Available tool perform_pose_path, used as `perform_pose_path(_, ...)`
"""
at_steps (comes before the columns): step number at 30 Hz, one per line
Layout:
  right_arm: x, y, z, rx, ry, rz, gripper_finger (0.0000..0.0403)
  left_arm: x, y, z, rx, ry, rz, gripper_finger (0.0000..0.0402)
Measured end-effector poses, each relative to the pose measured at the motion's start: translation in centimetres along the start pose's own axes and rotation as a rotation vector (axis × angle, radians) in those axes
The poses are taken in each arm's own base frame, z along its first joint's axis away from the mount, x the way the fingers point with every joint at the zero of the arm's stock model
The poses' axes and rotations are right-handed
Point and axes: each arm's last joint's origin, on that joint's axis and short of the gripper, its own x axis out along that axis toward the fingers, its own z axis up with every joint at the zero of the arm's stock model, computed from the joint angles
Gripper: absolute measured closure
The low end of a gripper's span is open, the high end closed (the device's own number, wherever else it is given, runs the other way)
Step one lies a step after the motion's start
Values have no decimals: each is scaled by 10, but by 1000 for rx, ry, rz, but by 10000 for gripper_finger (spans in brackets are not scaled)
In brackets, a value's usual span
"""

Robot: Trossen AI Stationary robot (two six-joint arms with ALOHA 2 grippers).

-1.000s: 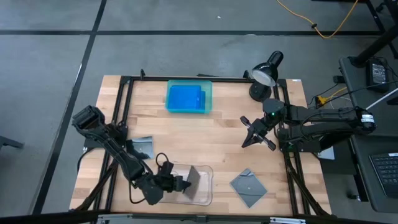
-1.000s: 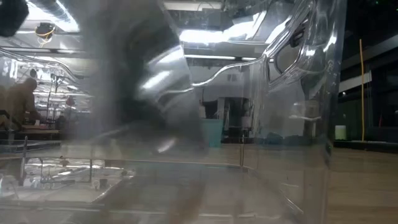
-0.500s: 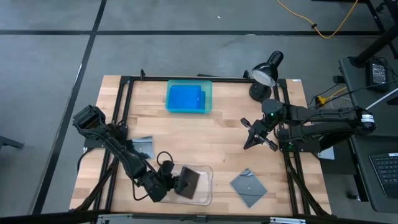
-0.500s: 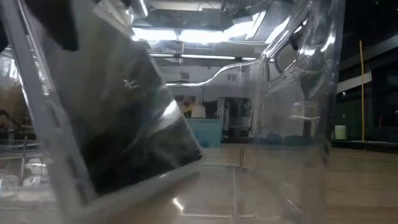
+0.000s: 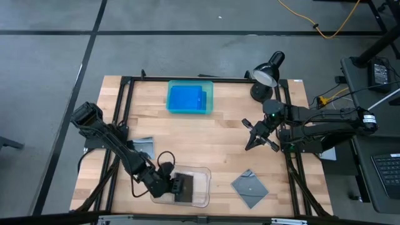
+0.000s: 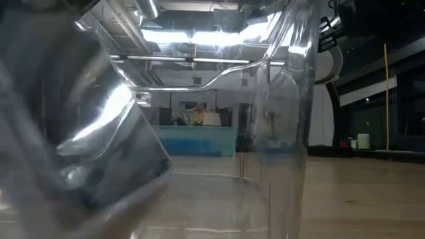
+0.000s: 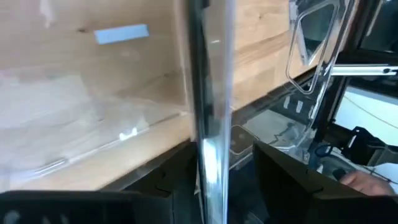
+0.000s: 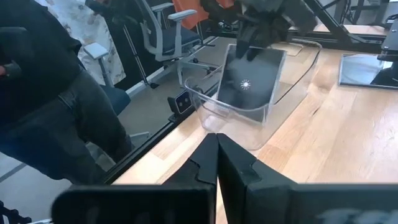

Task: Pick & place jewel cases by type
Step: Put the top black cd case into the transparent bin, then put the left black cd case into the transparent bin

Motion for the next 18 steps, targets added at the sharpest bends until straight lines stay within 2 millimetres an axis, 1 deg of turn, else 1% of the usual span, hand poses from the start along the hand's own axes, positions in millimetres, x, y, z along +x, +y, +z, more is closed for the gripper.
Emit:
perform_pose_path(6,0,0,-1,-2,7,2,393,-31,-3,12,-6,16,94,265)
perform_pose_path(12,0,2,-8,16,59,13,393,-48,0,18,-17,74,192,266)
perform_pose_path(18,0,2,-11,5,81,19,393,-66,-3,20,-24,99,183,266)
